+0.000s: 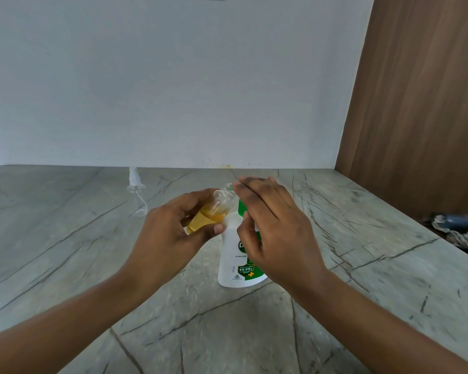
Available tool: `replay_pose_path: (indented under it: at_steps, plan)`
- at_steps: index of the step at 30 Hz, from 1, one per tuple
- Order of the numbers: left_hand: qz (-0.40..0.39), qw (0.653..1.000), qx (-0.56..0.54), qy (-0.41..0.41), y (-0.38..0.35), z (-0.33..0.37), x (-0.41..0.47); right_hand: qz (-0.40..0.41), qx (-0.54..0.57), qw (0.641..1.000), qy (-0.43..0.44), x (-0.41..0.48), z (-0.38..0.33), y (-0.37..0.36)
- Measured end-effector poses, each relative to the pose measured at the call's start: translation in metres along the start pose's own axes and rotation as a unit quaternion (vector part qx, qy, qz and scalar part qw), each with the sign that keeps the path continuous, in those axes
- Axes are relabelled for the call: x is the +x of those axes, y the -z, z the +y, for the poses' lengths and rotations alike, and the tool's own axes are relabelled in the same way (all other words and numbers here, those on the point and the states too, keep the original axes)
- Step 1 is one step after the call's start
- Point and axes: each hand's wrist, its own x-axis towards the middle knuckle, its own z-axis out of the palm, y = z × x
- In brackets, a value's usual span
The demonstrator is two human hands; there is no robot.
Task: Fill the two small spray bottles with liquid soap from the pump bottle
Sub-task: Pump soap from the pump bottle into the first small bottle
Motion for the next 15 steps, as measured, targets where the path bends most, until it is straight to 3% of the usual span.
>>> replay_pose_path:
  at_steps: [15]
  plan:
    - [0.006,1.0,-0.012,0.005,-0.0035,-0.0003,0.0018,-0.015,-0.029,0.999,0.01,0.0035,0.0025,0.0013]
